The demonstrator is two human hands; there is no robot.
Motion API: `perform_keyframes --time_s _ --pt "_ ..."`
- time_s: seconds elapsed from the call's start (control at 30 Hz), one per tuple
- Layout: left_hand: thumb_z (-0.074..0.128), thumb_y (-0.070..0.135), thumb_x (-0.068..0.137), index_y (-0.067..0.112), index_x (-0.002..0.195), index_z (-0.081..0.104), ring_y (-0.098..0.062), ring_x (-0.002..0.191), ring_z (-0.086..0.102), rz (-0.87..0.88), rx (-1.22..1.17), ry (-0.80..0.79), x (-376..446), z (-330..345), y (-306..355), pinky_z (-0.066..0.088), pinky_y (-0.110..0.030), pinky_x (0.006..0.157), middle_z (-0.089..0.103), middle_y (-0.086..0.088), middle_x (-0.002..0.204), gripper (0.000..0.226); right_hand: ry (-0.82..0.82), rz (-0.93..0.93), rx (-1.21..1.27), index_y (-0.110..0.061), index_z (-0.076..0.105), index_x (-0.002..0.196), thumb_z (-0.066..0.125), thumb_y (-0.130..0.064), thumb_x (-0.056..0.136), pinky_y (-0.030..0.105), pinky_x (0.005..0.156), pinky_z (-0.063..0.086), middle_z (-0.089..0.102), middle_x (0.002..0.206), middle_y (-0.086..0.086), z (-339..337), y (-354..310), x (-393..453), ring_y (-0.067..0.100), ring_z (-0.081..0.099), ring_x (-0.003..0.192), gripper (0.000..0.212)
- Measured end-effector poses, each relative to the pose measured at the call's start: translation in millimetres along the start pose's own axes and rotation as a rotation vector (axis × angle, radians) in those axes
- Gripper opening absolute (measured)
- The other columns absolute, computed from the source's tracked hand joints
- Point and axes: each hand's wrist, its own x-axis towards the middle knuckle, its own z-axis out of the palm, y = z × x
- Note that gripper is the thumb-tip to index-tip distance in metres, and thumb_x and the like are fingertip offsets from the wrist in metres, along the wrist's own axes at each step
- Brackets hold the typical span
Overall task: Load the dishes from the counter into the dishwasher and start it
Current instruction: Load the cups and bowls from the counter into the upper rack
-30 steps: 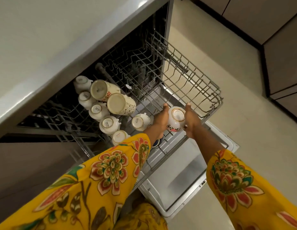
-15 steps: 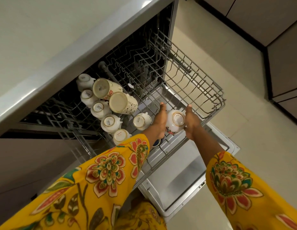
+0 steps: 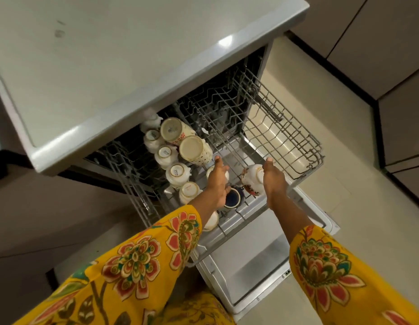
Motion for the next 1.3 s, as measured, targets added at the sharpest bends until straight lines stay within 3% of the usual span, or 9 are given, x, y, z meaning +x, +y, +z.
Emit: perform_keyframes --time_s 0.33,0.53,0.67,0.73,0.87,1.03,1.1,1.2,1.3 --pt "0.025 0.054 0.098 0.013 0.145 0.038 -0.031 0.138 0.032 0.131 -0.199 0.184 -67 -106 14 0.034 -0.040 0.105 0.033 -0.011 0.152 0.063 -0.258 -0.147 -0.193 -0.011 0.050 0.135 0.030 -0.051 0.098 0.045 0.112 0.030 0.047 0.141 0.013 73 -13 -97 0.032 0.042 0.130 0.058" --pt "0.025 0.058 0.097 0.012 0.137 0.047 -0.016 0.098 0.055 0.243 -0.282 0.214 -120 -189 9 0.039 -0.031 0.076 0.058 -0.003 0.113 0.066 -0.444 -0.246 -0.302 -0.014 0.065 0.113 0.037 -0.050 0.096 0.040 0.100 0.041 0.060 0.120 0.015 133 -16 -180 0.030 0.053 0.114 0.048" --pt "0.023 0.052 0.099 0.010 0.139 0.045 -0.023 0.136 0.036 0.313 -0.296 0.255 -161 -249 10 0.031 -0.039 0.106 0.043 -0.004 0.145 0.061 -0.541 -0.348 -0.298 -0.028 0.054 0.071 0.037 -0.055 0.094 0.028 0.072 0.040 0.056 0.084 -0.002 174 -19 -238 0.016 0.049 0.080 0.039" --pt "0.023 0.051 0.100 0.011 0.134 0.049 -0.021 0.133 0.039 0.369 -0.306 0.271 -182 -280 11 0.029 -0.038 0.108 0.045 -0.004 0.143 0.059 -0.571 -0.373 -0.305 -0.026 0.056 0.066 0.040 -0.064 0.087 0.026 0.065 0.037 0.057 0.077 -0.005 195 -22 -266 0.013 0.048 0.071 0.047" --pt "0.024 0.052 0.099 0.016 0.125 0.055 -0.014 0.104 0.045 0.445 -0.362 0.328 -214 -340 19 0.033 -0.033 0.089 0.050 0.001 0.116 0.054 -0.636 -0.417 -0.255 -0.024 0.065 0.080 0.045 -0.053 0.092 0.035 0.083 0.044 0.067 0.098 0.003 233 -34 -321 0.019 0.060 0.094 0.037" --pt "0.024 0.050 0.100 0.011 0.137 0.046 -0.008 0.094 0.051 0.539 -0.378 0.390 -249 -402 37 0.036 -0.021 0.066 0.052 0.001 0.127 0.058 -0.666 -0.517 -0.253 -0.017 0.069 0.085 0.045 -0.053 0.092 0.046 0.097 0.043 0.069 0.098 0.009 281 -49 -372 0.032 0.060 0.107 0.043" --pt "0.024 0.049 0.100 0.012 0.134 0.049 -0.015 0.111 0.050 0.568 -0.403 0.393 -260 -422 47 0.035 -0.020 0.066 0.052 0.000 0.131 0.056 -0.687 -0.558 -0.257 -0.015 0.068 0.087 0.044 -0.052 0.093 0.045 0.098 0.044 0.068 0.099 0.010 297 -57 -390 0.031 0.060 0.106 0.044" --pt "0.026 0.051 0.099 0.019 0.107 0.059 -0.009 0.093 0.049 0.629 -0.475 0.402 -272 -446 61 0.036 -0.022 0.068 0.054 0.006 0.106 0.046 -0.734 -0.598 -0.240 -0.013 0.067 0.094 0.043 -0.050 0.094 0.043 0.098 0.043 0.068 0.103 0.010 320 -69 -412 0.028 0.060 0.107 0.044" --pt "0.026 0.051 0.099 0.014 0.123 0.056 -0.014 0.113 0.047 0.666 -0.506 0.420 -276 -468 75 0.035 -0.029 0.090 0.053 0.001 0.123 0.053 -0.751 -0.658 -0.253 -0.018 0.066 0.088 0.042 -0.053 0.093 0.043 0.095 0.044 0.067 0.100 0.008 344 -82 -427 0.025 0.061 0.100 0.043"
